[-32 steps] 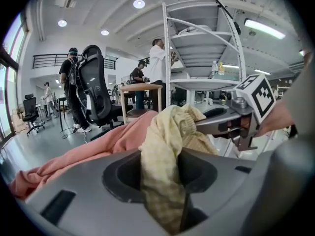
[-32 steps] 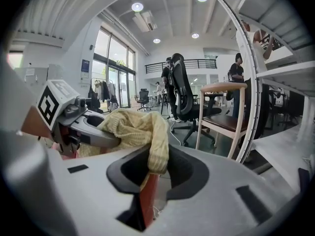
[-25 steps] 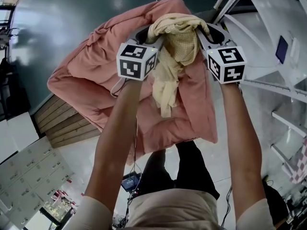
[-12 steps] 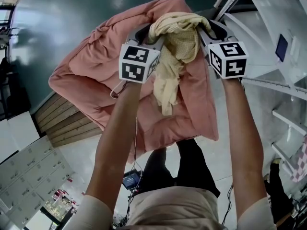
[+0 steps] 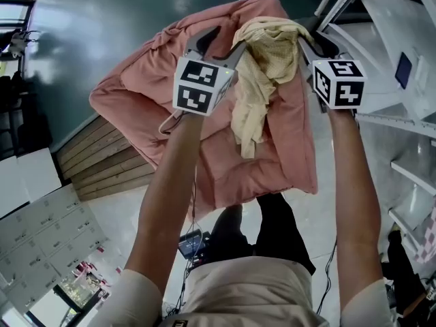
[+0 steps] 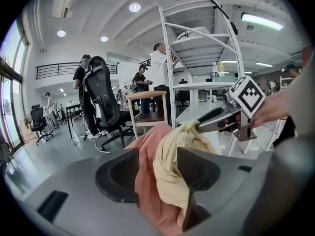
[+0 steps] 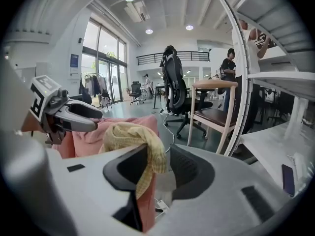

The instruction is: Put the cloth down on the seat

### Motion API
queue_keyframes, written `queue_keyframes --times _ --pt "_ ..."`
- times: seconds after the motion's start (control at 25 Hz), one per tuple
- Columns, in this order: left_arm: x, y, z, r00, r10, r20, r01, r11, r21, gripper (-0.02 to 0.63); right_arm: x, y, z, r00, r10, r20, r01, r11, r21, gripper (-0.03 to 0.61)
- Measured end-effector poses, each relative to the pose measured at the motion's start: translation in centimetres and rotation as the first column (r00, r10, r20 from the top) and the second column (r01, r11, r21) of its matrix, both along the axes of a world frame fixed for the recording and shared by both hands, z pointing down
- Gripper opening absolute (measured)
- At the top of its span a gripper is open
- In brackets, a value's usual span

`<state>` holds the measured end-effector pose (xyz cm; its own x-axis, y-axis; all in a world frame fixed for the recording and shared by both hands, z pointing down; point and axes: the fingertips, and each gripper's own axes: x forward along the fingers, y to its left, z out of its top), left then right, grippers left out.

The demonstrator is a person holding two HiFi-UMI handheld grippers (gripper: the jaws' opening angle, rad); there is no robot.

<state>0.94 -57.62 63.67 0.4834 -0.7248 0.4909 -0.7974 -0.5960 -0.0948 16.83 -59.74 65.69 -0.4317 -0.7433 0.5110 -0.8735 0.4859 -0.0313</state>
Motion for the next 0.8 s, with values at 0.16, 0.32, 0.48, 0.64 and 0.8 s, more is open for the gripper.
queue_keyframes --times 0.16,0.32,0.48,0.64,0.8 --pt "0.5 0.7 -4.0 1.000 0.024 0.003 -0.024 0.997 0.075 0.219 -0.3 1.1 -2.6 1.000 0.004 0.006 -0.004 1.000 0.023 0.138" --pt "1.6 2.0 -8.1 0.998 0.060 0.003 -0.060 0.989 0.132 0.216 -0.1 2.3 -5.9 1.000 0.014 0.013 -0.015 0.998 0.056 0.136" --pt "1.9 5.0 -11.8 0.996 0.089 -0.023 -0.084 0.980 0.179 0.188 -0.5 4.7 -9.6 0.999 0.024 0.039 -0.028 0.995 0.100 0.124" --pt "1.8 7.1 -15.3 0.992 0.112 -0.056 -0.096 0.968 0.231 0.124 -1.5 6.2 -13.7 0.997 0.012 0.072 -0.023 0.987 0.159 0.053" --pt "1.8 9.6 -19.9 0.987 0.136 -0.086 -0.108 0.954 0.279 0.041 -2.5 8.4 -19.1 0.995 -0.024 0.098 0.001 0.973 0.230 -0.006"
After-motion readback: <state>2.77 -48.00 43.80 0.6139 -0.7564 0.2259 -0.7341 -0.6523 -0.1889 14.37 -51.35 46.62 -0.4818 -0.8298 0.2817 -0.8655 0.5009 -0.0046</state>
